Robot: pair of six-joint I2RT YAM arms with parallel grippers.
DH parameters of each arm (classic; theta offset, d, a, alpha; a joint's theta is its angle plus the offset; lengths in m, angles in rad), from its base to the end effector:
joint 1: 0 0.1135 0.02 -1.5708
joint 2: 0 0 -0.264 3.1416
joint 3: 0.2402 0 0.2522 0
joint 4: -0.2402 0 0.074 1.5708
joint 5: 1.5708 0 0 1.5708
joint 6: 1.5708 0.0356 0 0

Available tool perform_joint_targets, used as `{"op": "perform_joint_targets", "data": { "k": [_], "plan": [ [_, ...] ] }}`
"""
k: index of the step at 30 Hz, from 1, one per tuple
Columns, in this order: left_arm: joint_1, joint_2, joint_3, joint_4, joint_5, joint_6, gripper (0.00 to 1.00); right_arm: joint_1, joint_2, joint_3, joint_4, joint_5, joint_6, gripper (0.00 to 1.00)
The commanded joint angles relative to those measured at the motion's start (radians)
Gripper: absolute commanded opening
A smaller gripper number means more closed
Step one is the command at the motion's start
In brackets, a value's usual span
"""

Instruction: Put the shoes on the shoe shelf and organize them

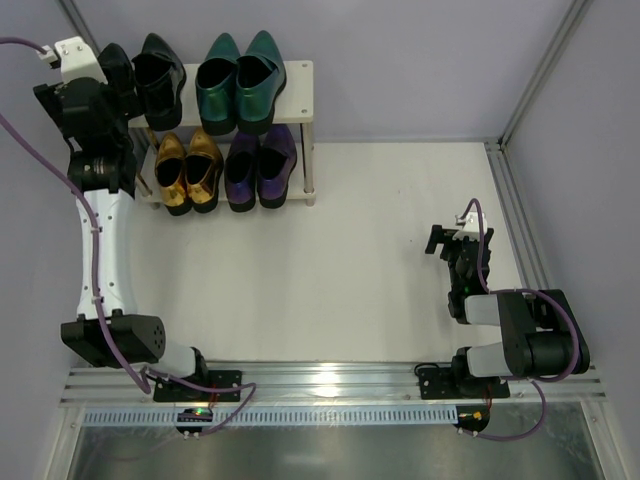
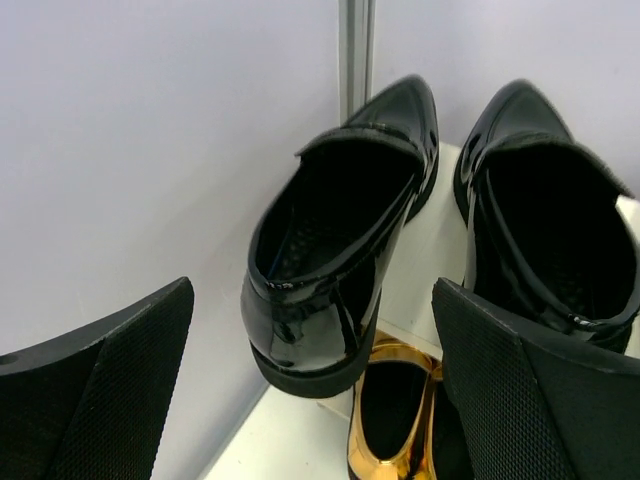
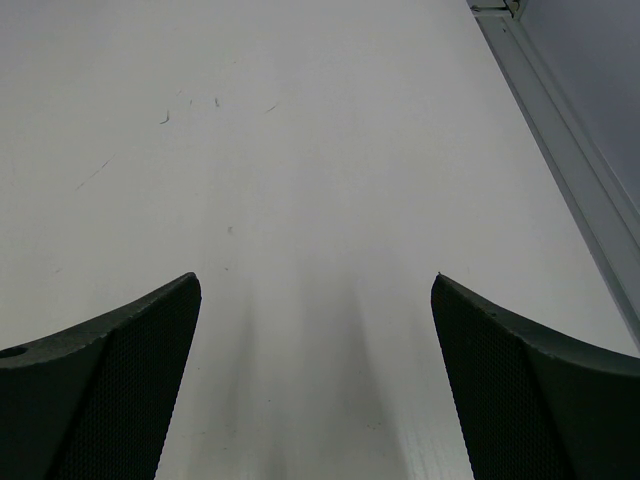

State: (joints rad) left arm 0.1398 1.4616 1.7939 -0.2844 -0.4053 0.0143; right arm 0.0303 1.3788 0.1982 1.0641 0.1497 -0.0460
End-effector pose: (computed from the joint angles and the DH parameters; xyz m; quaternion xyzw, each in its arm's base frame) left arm 0.3048 0.0571 0.5177 -0.1878 0.6654 0.1930 0.6962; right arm 0.2268 0.0016 0.1562 0.0213 0.7463 -0.0611 0.6624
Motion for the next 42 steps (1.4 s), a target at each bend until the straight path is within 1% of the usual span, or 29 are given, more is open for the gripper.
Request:
{"op": "perform_joint_targets", "data": {
  "k": [1, 3, 5, 13, 20, 23, 24, 26, 27, 29, 30, 32, 33, 35, 36, 39, 42],
  "plan": [
    [0.001, 0.019, 0.021, -0.064, -0.035, -0.065, 1.00, -0.003, -0.012, 0.009, 0.050, -0.010, 0.014, 0.97],
    [0.004, 0.013, -0.022, -0.035, -0.041, -0.068, 1.00, -0.003, -0.012, 0.009, 0.050, -0.010, 0.014, 0.97],
    [0.003, 0.008, -0.033, -0.021, -0.061, -0.066, 1.00, -0.003, -0.012, 0.009, 0.051, -0.009, 0.012, 0.97],
    [0.003, 0.098, 0.045, -0.053, -0.081, -0.093, 1.00, -0.003, -0.014, 0.009, 0.050, -0.009, 0.014, 0.97],
    [0.003, 0.134, 0.053, -0.010, -0.084, -0.080, 1.00, -0.003, -0.012, 0.007, 0.051, -0.009, 0.014, 0.97],
    [0.001, 0.141, 0.053, 0.013, -0.073, -0.070, 0.95, -0.001, -0.012, 0.009, 0.051, -0.009, 0.014, 0.97],
    [0.003, 0.140, 0.050, 0.019, -0.067, -0.059, 0.91, -0.003, -0.012, 0.009, 0.050, -0.009, 0.014, 0.97],
    [0.003, 0.134, 0.038, 0.042, -0.055, -0.056, 0.85, -0.003, -0.012, 0.009, 0.051, -0.009, 0.014, 0.97],
    [0.003, 0.129, 0.033, 0.048, -0.040, -0.054, 0.78, -0.003, -0.014, 0.009, 0.051, -0.009, 0.014, 0.97],
    [0.003, 0.120, 0.010, 0.070, -0.023, -0.053, 0.71, -0.003, -0.014, 0.009, 0.051, -0.009, 0.012, 0.97],
    [0.003, 0.106, -0.001, 0.077, -0.001, -0.054, 0.63, -0.003, -0.011, 0.009, 0.050, -0.009, 0.014, 0.97],
    [0.004, 0.098, -0.017, 0.097, 0.019, -0.050, 0.54, -0.003, -0.014, 0.009, 0.050, -0.009, 0.014, 0.97],
    [0.003, 0.092, -0.022, 0.100, 0.026, -0.048, 0.42, -0.001, -0.014, 0.009, 0.051, -0.009, 0.014, 0.97],
    [0.003, 0.083, -0.034, 0.114, 0.055, -0.043, 0.29, -0.003, -0.012, 0.009, 0.050, -0.009, 0.014, 0.97],
    [0.003, 0.071, -0.053, 0.120, 0.065, -0.045, 0.17, -0.003, -0.014, 0.009, 0.051, -0.010, 0.012, 0.97],
    [0.003, 0.037, -0.103, 0.157, 0.097, -0.045, 0.00, -0.003, -0.012, 0.007, 0.051, -0.010, 0.014, 0.97],
    [0.003, 0.003, -0.161, 0.207, 0.158, -0.040, 0.00, -0.003, -0.014, 0.009, 0.050, -0.010, 0.014, 0.97]
  ]
}}
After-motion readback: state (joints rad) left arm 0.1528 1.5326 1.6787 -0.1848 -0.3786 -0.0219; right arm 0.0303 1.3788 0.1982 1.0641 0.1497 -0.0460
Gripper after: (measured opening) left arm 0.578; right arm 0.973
